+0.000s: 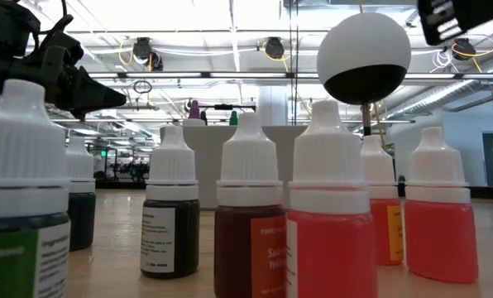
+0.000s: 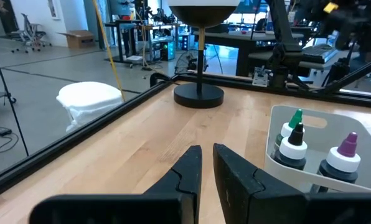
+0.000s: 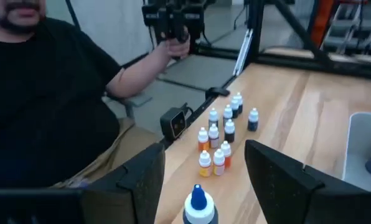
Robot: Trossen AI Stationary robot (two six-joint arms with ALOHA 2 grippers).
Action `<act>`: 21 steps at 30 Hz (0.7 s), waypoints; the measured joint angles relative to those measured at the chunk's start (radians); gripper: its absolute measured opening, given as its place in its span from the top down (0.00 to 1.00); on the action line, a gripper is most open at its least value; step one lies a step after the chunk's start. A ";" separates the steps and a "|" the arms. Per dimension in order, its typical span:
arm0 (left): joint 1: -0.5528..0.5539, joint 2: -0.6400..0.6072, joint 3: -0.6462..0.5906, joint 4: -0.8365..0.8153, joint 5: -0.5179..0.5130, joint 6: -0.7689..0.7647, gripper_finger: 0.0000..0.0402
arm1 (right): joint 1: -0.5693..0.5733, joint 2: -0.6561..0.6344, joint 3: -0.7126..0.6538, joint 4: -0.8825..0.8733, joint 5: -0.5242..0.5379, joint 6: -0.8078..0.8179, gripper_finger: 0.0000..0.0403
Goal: Pick & Place food coloring
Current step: Put the large blue food coloring bottle into the gray bin
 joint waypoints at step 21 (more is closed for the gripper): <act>0.000 0.000 0.000 0.000 0.000 -0.005 0.88 | 0.053 0.035 -0.273 0.308 0.207 0.015 0.46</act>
